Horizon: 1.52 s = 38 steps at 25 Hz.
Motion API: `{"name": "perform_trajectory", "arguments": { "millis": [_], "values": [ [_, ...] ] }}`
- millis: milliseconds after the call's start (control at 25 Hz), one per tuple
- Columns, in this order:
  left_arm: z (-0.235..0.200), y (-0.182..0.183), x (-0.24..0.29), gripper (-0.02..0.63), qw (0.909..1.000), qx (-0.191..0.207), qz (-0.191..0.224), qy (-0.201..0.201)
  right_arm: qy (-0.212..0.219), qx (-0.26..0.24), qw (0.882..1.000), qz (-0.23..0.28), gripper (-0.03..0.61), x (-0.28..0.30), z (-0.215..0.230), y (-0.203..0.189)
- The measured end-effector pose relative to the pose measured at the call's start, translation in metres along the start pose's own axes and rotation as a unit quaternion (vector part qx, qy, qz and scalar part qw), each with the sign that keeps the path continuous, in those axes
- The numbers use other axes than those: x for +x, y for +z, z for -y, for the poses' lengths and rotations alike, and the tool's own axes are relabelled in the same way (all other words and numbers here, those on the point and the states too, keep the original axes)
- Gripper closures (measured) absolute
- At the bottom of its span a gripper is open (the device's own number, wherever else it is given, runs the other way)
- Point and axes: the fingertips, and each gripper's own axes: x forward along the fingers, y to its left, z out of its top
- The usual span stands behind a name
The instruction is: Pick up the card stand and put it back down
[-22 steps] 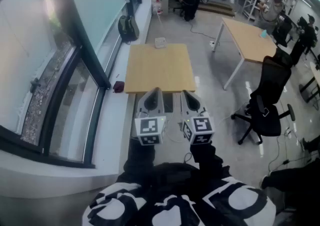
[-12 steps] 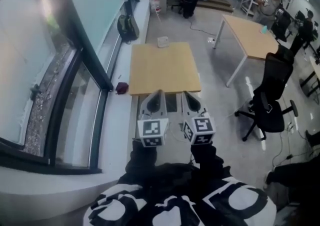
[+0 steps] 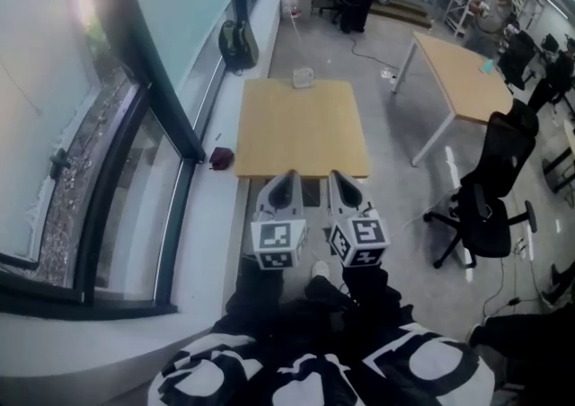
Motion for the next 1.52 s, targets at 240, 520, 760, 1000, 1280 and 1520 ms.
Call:
{"name": "perform_trajectory", "arguments": {
  "millis": [240,520,760,1000,1280,1520],
  "values": [
    [-0.001,0.008,0.073,0.615,0.9998,-0.004,0.002,0.020,0.029,-0.004,0.999,0.017,0.560,0.054,0.049,0.022],
    [0.023,0.008,0.140,0.615,0.9998,0.004,0.002,0.019,0.035,0.021,0.999,0.021,0.560,0.090,0.111,0.032],
    [0.022,-0.008,0.171,0.615,0.9993,-0.004,-0.020,0.031,0.044,0.034,0.998,-0.004,0.560,0.112,0.134,0.013],
    [-0.001,-0.013,0.216,0.615,0.9993,-0.013,-0.028,0.021,0.035,0.032,0.999,-0.018,0.560,0.157,0.147,0.007],
    [-0.045,0.000,0.293,0.615,0.9997,-0.017,-0.016,-0.010,0.005,0.015,1.000,-0.016,0.560,0.236,0.162,0.017],
    [-0.100,0.023,0.350,0.615,0.9993,-0.011,0.002,-0.035,-0.024,0.006,1.000,0.004,0.560,0.313,0.162,0.034]
  ]
}}
